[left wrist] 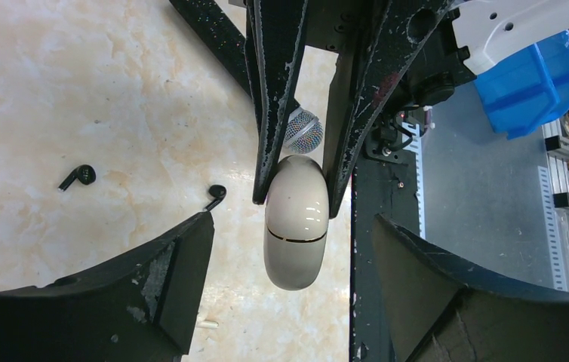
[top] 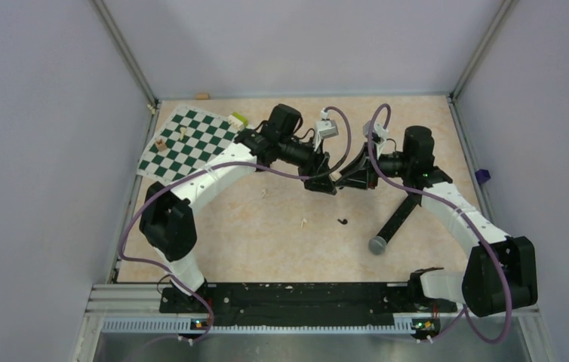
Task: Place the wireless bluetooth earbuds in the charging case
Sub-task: Pick up the charging case at the center of the board.
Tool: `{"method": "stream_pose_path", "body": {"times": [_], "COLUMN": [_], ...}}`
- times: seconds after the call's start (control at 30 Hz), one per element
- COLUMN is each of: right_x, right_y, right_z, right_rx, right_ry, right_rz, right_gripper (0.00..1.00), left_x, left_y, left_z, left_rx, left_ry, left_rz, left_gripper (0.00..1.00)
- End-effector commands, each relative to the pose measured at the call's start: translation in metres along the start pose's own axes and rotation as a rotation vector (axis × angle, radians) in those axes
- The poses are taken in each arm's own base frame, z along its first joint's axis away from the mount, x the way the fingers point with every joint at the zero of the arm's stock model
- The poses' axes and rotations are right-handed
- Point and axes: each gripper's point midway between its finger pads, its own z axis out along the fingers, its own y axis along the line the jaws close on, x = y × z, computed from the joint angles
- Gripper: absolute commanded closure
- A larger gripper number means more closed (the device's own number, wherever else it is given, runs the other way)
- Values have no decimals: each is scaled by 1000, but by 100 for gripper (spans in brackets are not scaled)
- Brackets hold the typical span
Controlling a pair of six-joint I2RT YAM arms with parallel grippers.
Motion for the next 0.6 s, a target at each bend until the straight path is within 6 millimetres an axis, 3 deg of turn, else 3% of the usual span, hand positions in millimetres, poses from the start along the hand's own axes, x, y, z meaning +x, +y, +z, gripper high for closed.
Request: {"method": "stream_pose_path", "body": {"times": [0.0,0.27,0.57], "right_x": [-19,-19,-17], "right_y": [5,3,1], "right_z": [1,1,2], "right_rx": [-27,-19,-15], "right_ry": [-18,-17,-15], "right_rz": [-89,-90,-82], "right_gripper": [100,100,100], "left_x": [-8,-11,-13], "left_y": [-6,-10,-16], "left_z": [0,-2,-4], "left_rx": [31,42,60], "left_ry": [-20,-25,-30], "left_rz": [44,47,52], "left_gripper": [18,29,35]}}
